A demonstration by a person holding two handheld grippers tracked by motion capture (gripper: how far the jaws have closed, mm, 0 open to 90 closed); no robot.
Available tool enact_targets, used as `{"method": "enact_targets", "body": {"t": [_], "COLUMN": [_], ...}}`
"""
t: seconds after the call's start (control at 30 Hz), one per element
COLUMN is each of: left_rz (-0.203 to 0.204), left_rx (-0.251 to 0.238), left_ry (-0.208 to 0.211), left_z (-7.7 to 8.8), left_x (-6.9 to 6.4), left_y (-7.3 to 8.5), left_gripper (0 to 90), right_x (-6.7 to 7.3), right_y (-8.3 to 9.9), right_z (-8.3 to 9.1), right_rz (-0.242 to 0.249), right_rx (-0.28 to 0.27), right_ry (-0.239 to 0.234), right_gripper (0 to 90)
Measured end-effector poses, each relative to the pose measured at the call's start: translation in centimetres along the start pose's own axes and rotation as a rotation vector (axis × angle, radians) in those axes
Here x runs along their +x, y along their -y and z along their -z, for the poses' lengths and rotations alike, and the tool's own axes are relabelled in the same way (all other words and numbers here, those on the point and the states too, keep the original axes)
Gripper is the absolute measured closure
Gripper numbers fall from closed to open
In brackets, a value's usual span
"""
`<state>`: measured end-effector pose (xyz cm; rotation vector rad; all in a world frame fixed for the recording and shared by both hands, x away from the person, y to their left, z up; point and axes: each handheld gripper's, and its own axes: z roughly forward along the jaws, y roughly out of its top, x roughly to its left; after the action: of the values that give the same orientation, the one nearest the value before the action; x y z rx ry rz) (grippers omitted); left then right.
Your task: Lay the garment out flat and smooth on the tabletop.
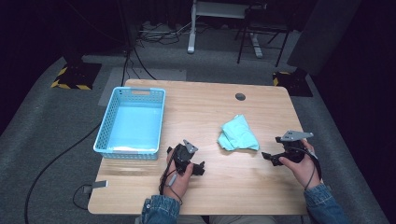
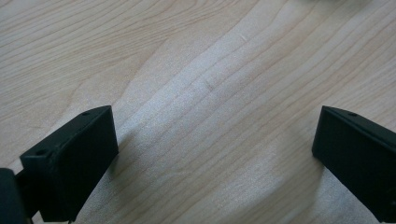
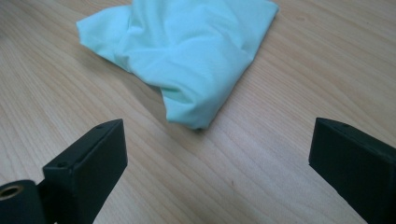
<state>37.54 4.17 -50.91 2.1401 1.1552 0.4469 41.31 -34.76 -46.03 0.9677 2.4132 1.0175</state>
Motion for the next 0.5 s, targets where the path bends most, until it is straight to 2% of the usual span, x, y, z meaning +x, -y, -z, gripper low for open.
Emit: {"method": "enact_targets", "body": {"t": [0.07, 0.5], "left_rz": [0.0, 0.001], "left_rx": [0.0, 0.001], "left_ry": [0.0, -0.001], "left_z": [0.0, 0.0], "left_x": [0.0, 0.0], "left_y": [0.0, 0.0], "left_gripper": [0.0, 0.0], "right_x": [0.2, 0.7], "right_y": [-0.7, -3.5], "right_z": [-0.4, -1.4], "right_rz": [0.02, 0.052], "right_rx": [-0.003, -0.039], "right_ry": [-0.006, -0.013], "right_gripper": [4.7, 4.8]}}
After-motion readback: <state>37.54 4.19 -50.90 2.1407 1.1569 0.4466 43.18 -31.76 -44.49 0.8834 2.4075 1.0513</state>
